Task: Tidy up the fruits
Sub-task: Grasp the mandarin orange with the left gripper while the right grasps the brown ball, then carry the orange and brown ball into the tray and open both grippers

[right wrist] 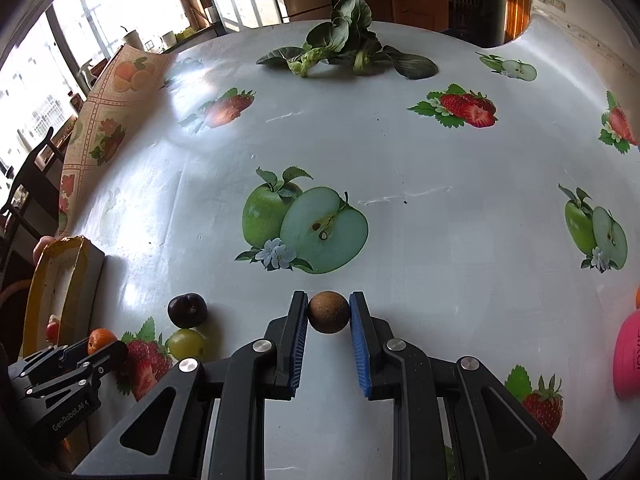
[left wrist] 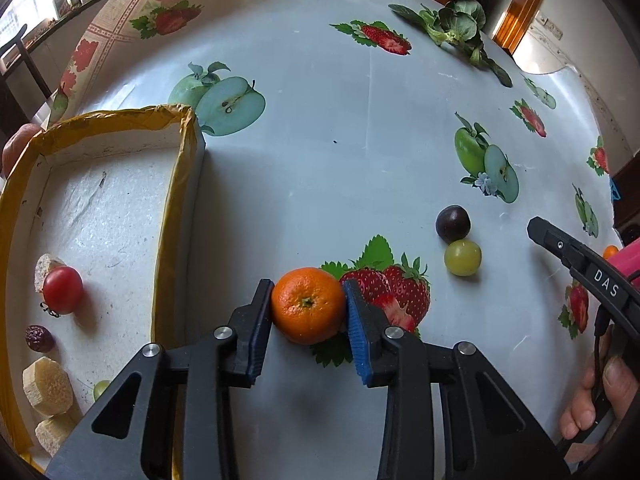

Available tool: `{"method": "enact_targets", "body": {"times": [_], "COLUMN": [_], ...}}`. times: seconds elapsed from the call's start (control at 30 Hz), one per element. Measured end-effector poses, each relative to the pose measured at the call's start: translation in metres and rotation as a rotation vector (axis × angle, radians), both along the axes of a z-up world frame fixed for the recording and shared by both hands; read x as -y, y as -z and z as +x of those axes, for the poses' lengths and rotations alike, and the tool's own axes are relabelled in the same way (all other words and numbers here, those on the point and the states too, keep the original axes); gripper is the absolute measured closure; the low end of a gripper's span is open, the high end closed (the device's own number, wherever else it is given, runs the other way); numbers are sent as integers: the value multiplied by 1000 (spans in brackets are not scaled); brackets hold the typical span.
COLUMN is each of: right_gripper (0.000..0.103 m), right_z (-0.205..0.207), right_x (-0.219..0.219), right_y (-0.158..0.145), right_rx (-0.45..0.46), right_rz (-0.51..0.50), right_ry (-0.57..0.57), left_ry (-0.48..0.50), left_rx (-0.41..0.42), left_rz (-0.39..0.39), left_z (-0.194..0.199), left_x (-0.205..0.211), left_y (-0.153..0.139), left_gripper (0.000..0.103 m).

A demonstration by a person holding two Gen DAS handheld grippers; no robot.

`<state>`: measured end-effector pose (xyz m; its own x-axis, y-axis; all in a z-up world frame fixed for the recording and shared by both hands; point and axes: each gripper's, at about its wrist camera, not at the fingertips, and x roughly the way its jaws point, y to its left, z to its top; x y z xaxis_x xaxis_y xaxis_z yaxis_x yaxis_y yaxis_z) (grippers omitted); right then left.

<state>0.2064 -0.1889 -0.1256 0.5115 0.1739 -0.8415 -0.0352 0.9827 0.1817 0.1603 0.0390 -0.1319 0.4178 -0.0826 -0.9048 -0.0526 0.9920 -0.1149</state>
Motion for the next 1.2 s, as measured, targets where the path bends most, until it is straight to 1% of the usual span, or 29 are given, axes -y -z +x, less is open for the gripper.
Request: {"method": "enact_targets", "body": {"times": [0.1, 0.27, 0.53, 0.77, 1.2], "right_gripper": [82, 82, 82, 82, 82], "right_z": [-17, -48, -94, -125, -160], "right_x": [-1, -9, -30, -51, -93], "right_y": [-10, -28, -46, -57, -74], "right_rx": [11, 31, 33, 38, 56], "right_rz": [39, 90, 119, 122, 114], "right_ry": [-2, -23, -68, -107, -184], "left_ry": [-8, -11, -14, -12, -52], "left_rx": [9, 16, 36, 61, 95], "left_rz": [-48, -71, -66, -55, -46], "left_z": [-12, -33, -60, -87, -121], "left_x": [-5, -4, -5, -16, -48], "left_y": [-6, -16, -33, -50, -67], "left_gripper": [71, 71, 71, 71, 71]}}
